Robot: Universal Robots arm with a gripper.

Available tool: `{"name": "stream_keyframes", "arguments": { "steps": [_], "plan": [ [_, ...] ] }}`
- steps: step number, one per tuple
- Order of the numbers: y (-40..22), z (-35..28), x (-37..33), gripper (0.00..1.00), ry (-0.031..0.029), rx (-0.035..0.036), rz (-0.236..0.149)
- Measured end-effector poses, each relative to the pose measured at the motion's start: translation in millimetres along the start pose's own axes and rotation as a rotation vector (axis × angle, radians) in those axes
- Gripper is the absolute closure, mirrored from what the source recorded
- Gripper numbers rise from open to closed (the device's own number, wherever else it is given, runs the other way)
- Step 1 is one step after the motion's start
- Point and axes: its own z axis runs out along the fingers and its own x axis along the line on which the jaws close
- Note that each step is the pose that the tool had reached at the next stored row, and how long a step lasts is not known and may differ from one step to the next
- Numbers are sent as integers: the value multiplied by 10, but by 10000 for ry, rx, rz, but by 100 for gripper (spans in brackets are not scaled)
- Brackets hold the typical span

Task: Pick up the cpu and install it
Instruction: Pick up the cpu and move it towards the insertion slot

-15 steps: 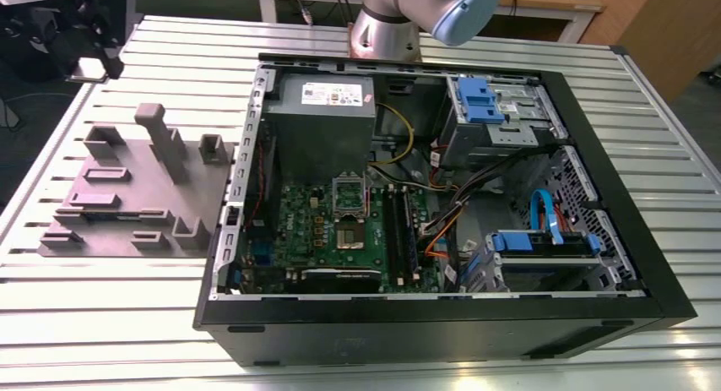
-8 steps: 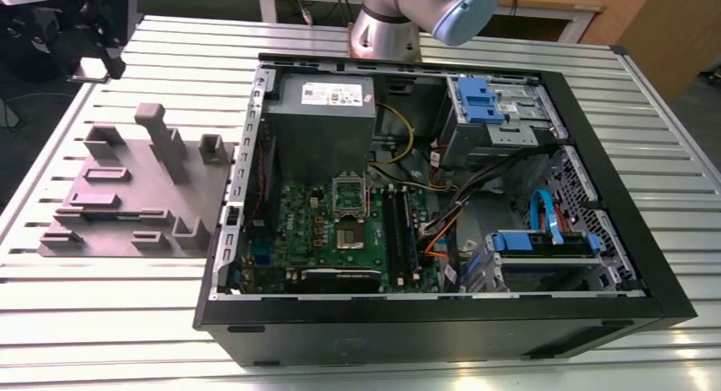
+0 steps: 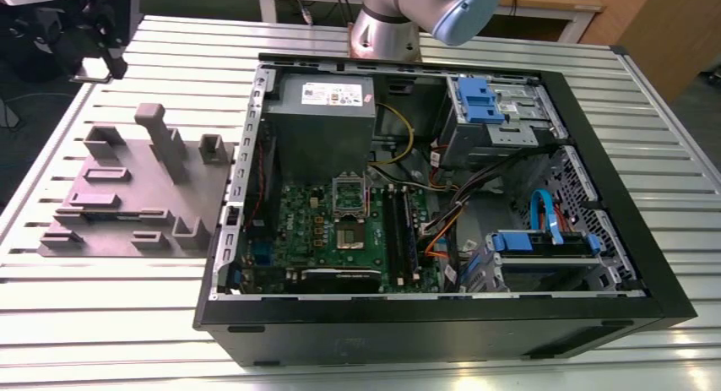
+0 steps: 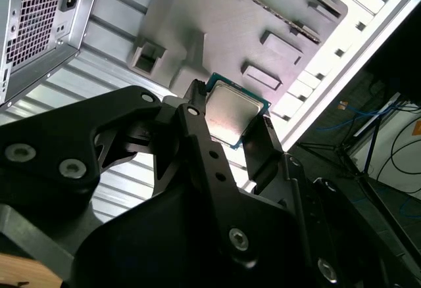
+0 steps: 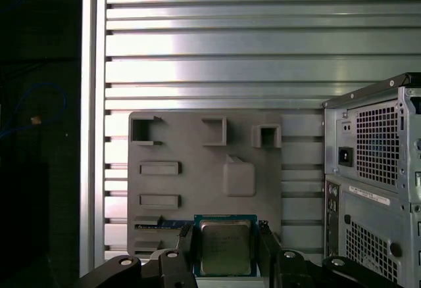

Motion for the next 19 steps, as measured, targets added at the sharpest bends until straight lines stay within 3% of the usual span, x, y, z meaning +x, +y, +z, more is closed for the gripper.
{"name": "stream_keyframes", "arguments": {
  "steps": [19],
  "plan": [
    [1, -2, -45, 53, 1, 1, -1]
  ]
}}
